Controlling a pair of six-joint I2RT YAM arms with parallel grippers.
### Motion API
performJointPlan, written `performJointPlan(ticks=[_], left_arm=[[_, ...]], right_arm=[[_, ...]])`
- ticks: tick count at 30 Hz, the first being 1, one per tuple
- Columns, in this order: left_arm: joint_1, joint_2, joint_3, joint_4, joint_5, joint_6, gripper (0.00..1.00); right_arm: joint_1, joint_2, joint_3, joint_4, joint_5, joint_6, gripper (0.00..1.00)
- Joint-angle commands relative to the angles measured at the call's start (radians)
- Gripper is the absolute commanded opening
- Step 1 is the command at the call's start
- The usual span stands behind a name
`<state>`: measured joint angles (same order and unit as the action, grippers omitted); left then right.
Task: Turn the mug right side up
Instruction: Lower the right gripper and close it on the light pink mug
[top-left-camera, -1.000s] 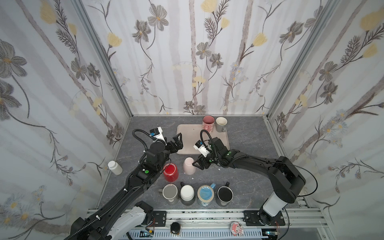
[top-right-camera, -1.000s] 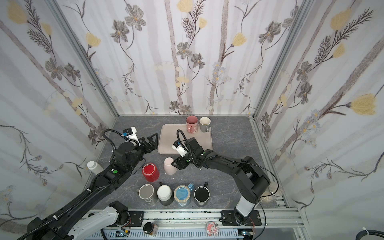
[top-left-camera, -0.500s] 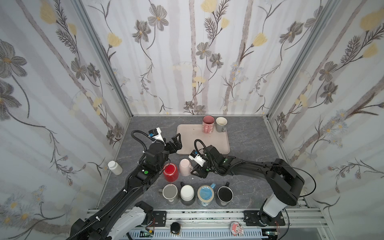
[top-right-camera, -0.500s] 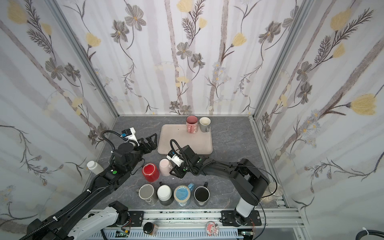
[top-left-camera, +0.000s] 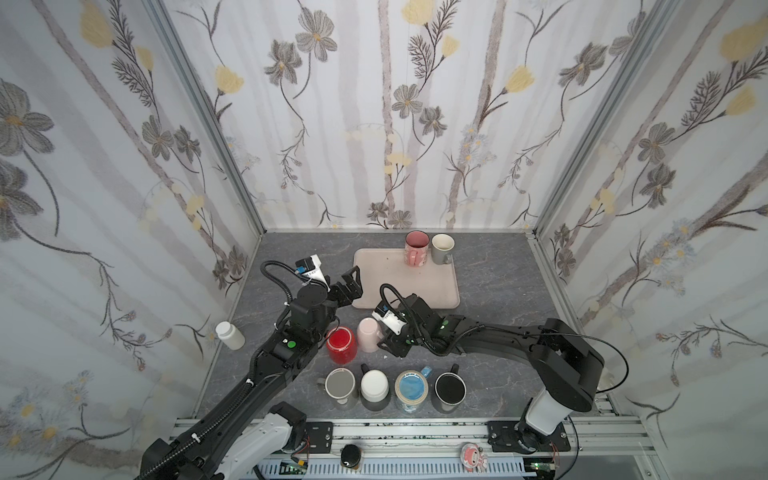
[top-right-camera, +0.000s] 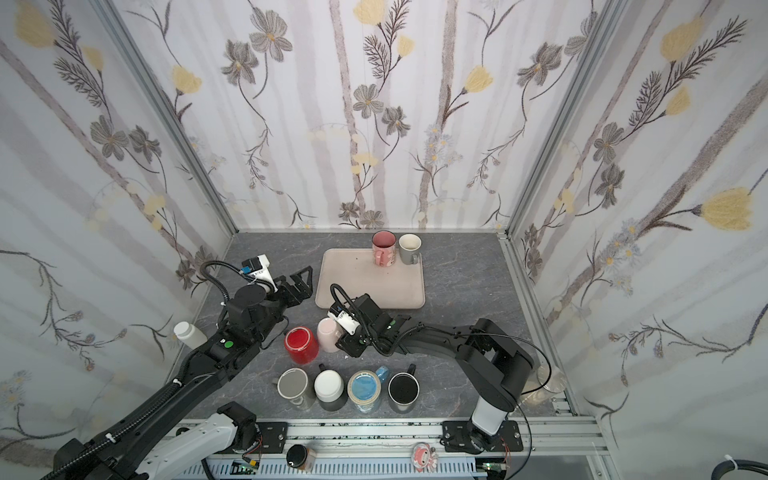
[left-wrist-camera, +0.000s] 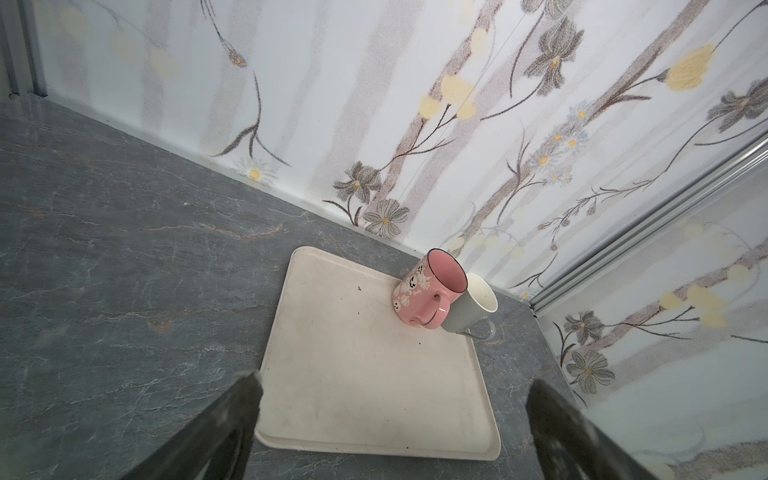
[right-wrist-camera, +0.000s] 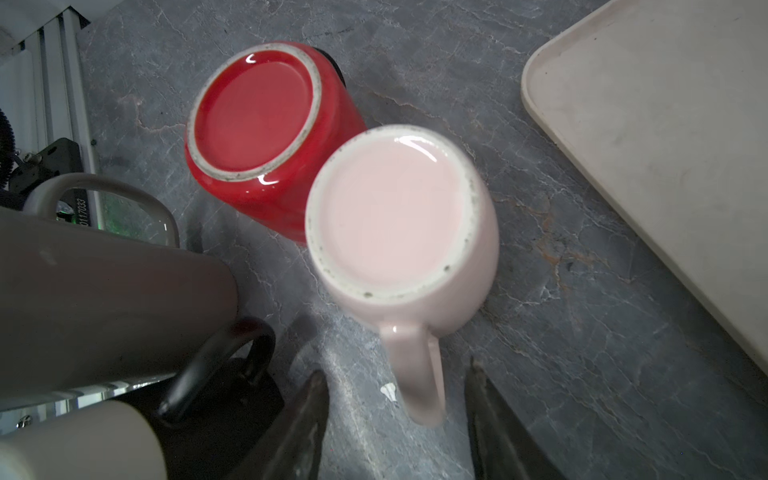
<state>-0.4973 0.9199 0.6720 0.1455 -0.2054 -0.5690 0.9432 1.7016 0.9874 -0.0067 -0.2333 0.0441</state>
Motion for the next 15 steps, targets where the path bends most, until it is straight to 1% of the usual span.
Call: performJointPlan(ticks=[1,4,9,15], left_arm=[[0.004,0.003,0.005,0.008,0.004,-0.01,1.0],[0.005,0.003,0.005,0.008,0.006,-0.009,1.0],[0.007,0.003,0.003,0.002,0.006,-0.012,1.0],[0.006,-0.001,0.004,-0.001,0.012,-0.01,1.0]], right_arm=[[0.002,0.015,0.007,0.023,0.029,-0.02,0.48],[0.006,0.033,0.015,0.033,0.037,-0.026,0.44],[0.016,0.07,0.055,0.025,0.071,-0.041,0.41],[0.022,0.091,0.071,0.009,0.132,-0.051,0.3]])
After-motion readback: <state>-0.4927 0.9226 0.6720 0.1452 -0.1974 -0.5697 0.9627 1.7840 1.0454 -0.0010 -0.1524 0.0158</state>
